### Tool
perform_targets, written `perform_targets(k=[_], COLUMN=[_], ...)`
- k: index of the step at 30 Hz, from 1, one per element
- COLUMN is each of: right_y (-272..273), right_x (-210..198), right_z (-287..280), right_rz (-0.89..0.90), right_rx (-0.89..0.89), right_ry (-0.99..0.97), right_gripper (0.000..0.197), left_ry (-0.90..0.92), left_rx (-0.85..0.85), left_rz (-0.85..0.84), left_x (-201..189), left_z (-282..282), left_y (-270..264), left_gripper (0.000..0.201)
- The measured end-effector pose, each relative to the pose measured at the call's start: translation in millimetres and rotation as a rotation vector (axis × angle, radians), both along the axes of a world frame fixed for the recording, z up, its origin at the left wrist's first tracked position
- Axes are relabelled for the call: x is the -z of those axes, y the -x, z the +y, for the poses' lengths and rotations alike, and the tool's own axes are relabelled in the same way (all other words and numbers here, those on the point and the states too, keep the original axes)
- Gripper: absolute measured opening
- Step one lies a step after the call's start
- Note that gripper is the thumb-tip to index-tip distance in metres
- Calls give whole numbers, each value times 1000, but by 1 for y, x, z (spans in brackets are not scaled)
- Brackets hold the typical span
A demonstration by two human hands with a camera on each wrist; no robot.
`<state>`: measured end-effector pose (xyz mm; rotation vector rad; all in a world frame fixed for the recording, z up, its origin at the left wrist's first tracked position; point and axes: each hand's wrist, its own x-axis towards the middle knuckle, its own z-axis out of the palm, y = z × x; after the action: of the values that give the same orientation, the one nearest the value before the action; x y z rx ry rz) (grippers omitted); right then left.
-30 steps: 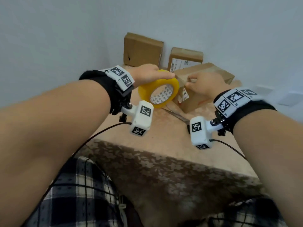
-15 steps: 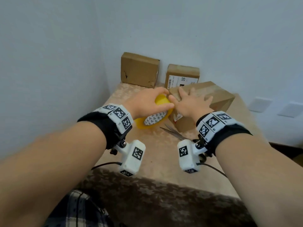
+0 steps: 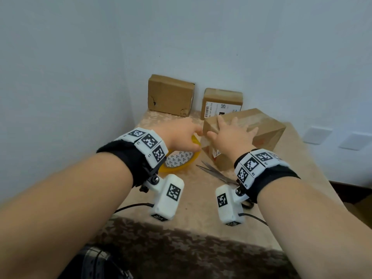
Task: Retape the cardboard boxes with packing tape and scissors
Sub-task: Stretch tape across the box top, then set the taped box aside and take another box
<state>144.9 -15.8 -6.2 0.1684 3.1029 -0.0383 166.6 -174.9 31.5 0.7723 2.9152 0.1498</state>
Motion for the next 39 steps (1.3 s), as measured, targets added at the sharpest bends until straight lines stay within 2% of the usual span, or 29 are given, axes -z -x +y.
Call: perform_targets(k=[5,11,15,20,24,26,27,29,31,32,34,39], right_y=[2,4,2,-5,-34,-56,-68,-88,-101,-106,-111,-111], right_x=[4,2,5,-10,-29,-29,-26,-14,2,9,16,19], right_z=[-8,-6,-12,-3,23,38,45,54,58,58,57,50], right_rz=[15,-30,-24,-86,129,269,281,100,-158,-221,-240,-232], right_rx=[10,2,-6,-46,-195,-219,-209,-159,-134,-138,-147,-208], right_ry=[-40,-31,-58,60,298,310,291,228,125,85,51,48], right_gripper=[68,72,70,60,49,30,20,8,20,28,29,10], left_ry=[-63,-96,-157,-110,27,28,11,-17,-3,11,28,9], left_rx=[11,-1,-73,-166,-162,-135,-132,-141,-160,-168,-170,-150], left_rz=[31,54,69,130,182,206,213,195,135,115,96,116], left_x=[5,12,24,29,14,8,5,3,4,4,5,5], left_z=[-5,-17,-22,-20,-12,-10,-9,-7,-6,-6,-7,-5], left_y=[1,-1,-9,-22,-32,-37,-40,-46,-49,-51,-51,-49], left_gripper=[39,54,55,57,55,49,46,44,50,52,55,53])
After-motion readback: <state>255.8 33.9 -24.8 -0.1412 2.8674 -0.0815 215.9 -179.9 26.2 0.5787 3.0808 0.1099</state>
